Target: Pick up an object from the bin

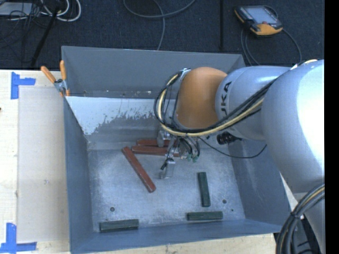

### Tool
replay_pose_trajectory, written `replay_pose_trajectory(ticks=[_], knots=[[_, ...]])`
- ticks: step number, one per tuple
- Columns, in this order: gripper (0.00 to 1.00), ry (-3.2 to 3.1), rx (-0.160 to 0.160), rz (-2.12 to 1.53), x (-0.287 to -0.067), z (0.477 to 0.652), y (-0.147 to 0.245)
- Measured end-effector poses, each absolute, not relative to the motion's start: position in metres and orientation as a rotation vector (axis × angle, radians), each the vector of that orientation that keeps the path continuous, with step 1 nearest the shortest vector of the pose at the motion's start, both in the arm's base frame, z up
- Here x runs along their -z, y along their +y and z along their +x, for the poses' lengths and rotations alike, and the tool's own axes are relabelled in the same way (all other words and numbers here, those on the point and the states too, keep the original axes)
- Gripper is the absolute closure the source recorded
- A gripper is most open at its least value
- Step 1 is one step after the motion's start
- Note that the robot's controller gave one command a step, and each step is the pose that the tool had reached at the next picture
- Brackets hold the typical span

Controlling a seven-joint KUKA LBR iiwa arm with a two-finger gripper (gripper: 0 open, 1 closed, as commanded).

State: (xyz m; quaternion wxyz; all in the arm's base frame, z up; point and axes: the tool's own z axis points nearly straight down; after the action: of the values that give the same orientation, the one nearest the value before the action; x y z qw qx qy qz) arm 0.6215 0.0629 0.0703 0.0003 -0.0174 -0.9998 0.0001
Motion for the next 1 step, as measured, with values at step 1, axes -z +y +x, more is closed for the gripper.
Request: replay_pose_trajectory(ticks=[1], knots=[[1.0, -3.154, 0.002, 0.009, -0.0756, 0.6268, 0.0486]])
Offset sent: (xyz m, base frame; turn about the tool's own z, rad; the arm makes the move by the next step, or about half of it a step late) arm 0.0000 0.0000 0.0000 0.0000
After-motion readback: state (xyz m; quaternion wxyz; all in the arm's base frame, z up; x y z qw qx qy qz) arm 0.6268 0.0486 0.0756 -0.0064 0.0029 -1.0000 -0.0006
